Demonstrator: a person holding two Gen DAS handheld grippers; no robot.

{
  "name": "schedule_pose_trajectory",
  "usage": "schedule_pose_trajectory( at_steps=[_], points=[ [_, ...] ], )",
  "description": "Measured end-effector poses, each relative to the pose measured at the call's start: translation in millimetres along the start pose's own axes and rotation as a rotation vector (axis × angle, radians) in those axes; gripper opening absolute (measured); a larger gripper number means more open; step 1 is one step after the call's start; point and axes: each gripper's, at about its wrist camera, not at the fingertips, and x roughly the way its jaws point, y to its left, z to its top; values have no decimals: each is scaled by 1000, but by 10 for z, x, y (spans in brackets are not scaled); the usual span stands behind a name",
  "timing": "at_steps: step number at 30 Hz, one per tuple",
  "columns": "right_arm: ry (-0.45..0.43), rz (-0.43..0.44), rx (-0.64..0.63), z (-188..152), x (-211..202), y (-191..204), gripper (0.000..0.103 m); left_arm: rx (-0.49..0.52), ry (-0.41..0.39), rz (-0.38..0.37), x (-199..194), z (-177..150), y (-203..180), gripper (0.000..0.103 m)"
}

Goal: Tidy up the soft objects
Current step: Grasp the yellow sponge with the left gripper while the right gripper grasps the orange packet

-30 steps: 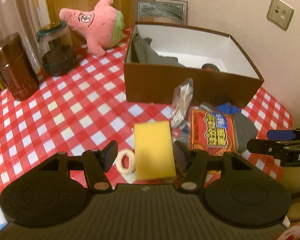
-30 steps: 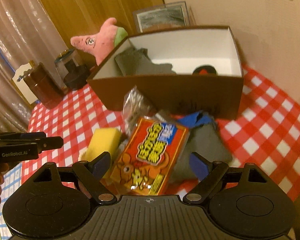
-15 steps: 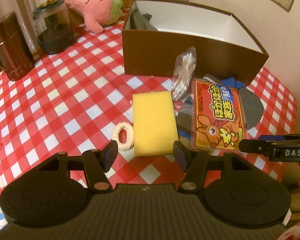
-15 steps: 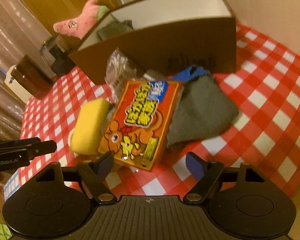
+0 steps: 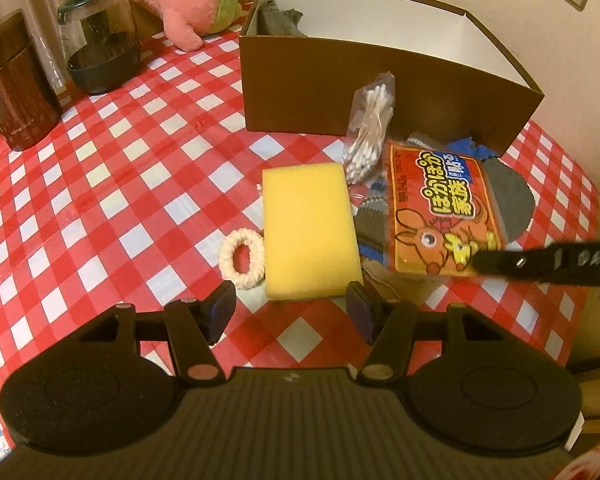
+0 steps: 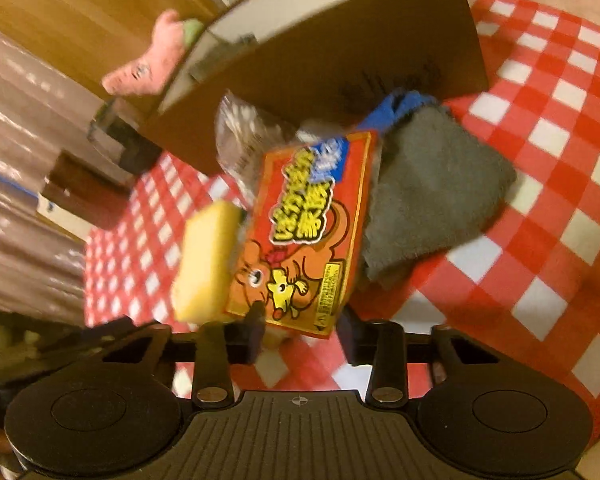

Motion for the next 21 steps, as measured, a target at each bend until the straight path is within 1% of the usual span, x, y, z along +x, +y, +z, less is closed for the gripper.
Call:
schedule_pose_trajectory(
  at_steps=[3, 6, 13, 17, 19, 20, 21],
  points=[
    [-54, 37, -3, 70, -101, 52, 33, -7, -3, 4, 21, 21, 13, 59],
    [-92, 50, -3, 120, -119, 89, 33, -9, -5, 6, 45, 46, 16, 59],
    [-103, 40, 66, 259, 64, 25, 33, -14, -5, 8, 106, 92, 17, 59],
    [-108, 35, 89, 349, 154, -7, 32, -19, -1, 4, 164, 139, 19, 62],
    [-109, 34, 95, 387, 211, -14, 24, -25, 5, 3, 205, 164, 30, 63],
    [-108, 36, 99, 402, 237, -21, 17, -29, 10, 1, 228, 175, 36, 63],
    [-105, 37, 104, 415, 256, -30, 15, -35, 15, -4, 251, 189, 42, 63]
  ],
)
